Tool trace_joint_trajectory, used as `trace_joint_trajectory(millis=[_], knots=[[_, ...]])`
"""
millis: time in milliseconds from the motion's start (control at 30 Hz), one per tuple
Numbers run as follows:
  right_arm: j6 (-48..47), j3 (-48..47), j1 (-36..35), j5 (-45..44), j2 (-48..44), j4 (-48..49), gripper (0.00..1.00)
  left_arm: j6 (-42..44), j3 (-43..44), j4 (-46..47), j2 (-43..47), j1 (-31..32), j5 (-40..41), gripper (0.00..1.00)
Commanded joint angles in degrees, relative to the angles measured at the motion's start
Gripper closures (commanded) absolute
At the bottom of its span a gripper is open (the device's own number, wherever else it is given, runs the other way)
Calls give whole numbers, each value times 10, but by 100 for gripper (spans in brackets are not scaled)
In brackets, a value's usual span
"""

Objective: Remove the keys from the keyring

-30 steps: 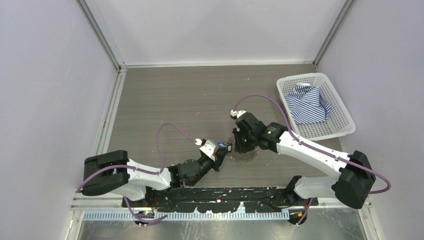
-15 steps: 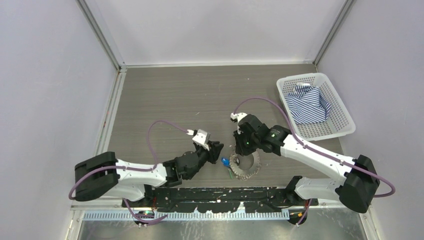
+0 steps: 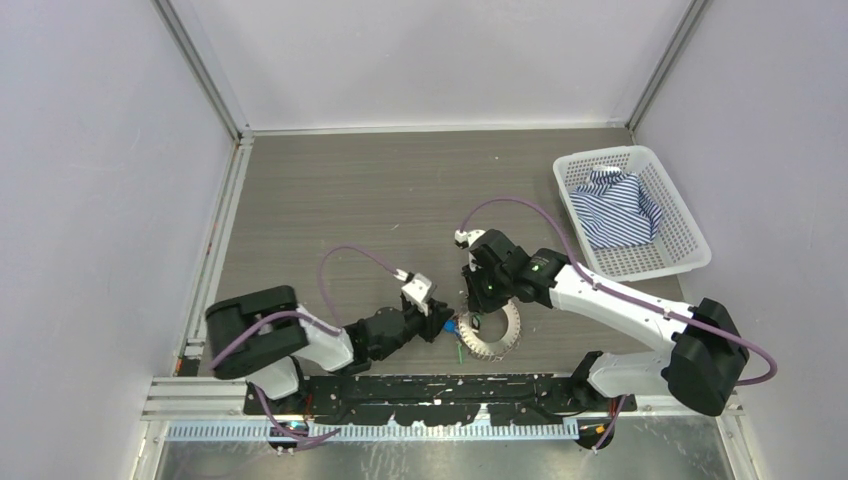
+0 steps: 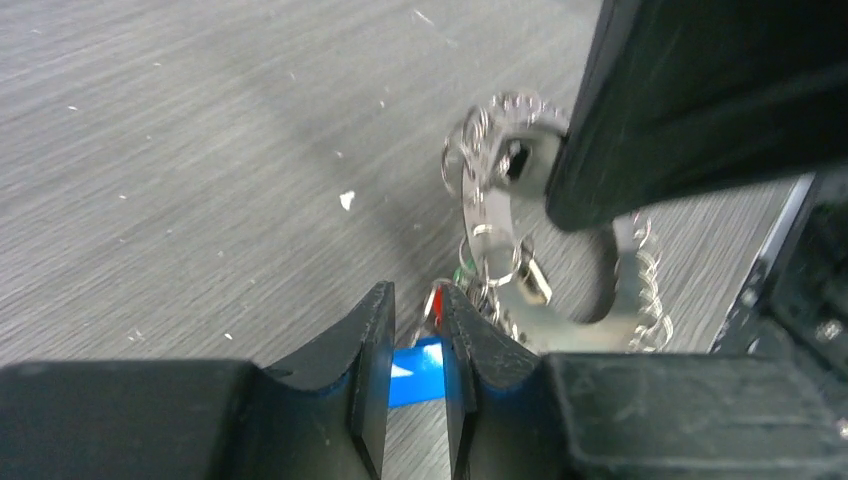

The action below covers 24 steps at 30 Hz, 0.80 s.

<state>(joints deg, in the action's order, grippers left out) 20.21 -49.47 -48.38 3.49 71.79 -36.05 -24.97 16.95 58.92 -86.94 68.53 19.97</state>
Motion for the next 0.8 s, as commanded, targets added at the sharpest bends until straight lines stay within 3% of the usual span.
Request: trace_joint_trajectory(millis=[0, 267, 533, 767], knots=[[-16, -21, -3, 2, -7, 4, 99, 149, -21, 226, -78, -2, -62, 75], [-31, -24, -3, 8, -20, -9, 99, 266, -23, 231, -69, -41, -108, 68], [-46, -27, -3, 4, -41, -22, 99, 264, -13, 158, -25, -151, -432, 68], [-56, -32, -2, 8, -61, -32, 99, 277, 39, 69, -5, -173, -547, 68]])
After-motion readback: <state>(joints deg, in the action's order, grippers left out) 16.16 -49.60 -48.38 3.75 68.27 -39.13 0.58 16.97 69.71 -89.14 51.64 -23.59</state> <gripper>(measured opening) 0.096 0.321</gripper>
